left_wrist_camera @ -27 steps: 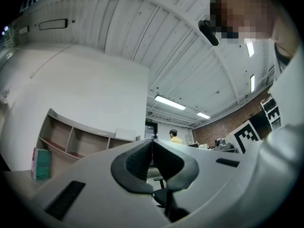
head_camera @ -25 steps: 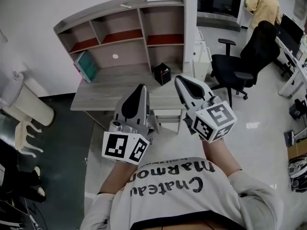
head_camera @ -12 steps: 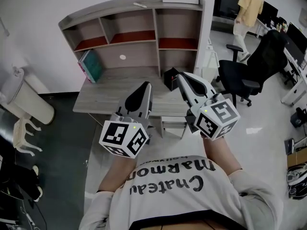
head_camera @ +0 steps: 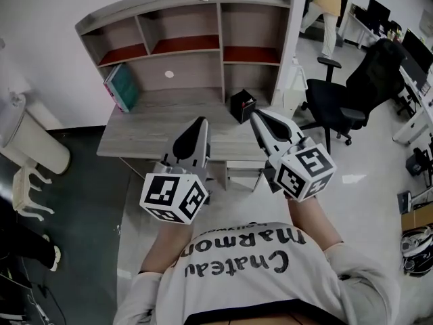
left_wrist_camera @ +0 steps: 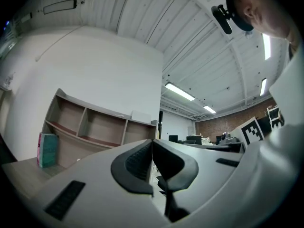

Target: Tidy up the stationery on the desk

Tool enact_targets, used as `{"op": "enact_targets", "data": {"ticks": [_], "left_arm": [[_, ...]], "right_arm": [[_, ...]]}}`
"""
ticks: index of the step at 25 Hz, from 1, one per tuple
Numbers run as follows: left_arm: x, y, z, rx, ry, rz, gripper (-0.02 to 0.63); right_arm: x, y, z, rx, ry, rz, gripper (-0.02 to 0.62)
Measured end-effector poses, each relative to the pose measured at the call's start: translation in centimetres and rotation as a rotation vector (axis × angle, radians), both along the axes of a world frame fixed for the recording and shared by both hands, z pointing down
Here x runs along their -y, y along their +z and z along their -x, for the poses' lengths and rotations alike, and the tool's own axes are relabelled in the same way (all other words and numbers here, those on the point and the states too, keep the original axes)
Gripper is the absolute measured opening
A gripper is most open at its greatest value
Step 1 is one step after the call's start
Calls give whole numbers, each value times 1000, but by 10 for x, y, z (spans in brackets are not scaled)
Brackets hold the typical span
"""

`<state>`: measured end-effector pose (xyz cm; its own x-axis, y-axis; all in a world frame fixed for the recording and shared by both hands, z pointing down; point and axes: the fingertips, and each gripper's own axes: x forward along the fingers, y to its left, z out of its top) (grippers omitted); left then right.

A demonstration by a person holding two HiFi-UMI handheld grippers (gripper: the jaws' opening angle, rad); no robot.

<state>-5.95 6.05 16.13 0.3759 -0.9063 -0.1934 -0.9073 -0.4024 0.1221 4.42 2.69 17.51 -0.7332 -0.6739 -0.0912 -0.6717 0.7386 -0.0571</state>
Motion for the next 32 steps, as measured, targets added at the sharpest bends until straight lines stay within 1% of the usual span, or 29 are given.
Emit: {"op": "enact_targets", "data": {"ticks": [2,5,9,14,18,26,29,32], "left_arm": [[4,4,-4,-8,3,1,17],[13,7,-4,-11,-20,-21,17],[41,12,1,-37,-49,-2,17],[80,0,12,-36,-96,-11,17],[112,-13,23,-36,-141,-36,17],[178,-33,32,-31,-190,-94,17],[200,-35,36,-20,-228,-98,17],[220,-31,45,-21,-274,-84,17]], "right_arm": [[5,3,-5,8,5,14,11],[16,10,-9,-4,12,23,11],[45,17,-9,-29,-1,35,11],[96,5,1,4,-49,25,11],[135,-6,16,4,-103,11,11],[206,-35,32,24,-185,-54,11],[231,-43,36,34,-204,-67,11],[252,-45,41,38,-230,-71,11]]}}
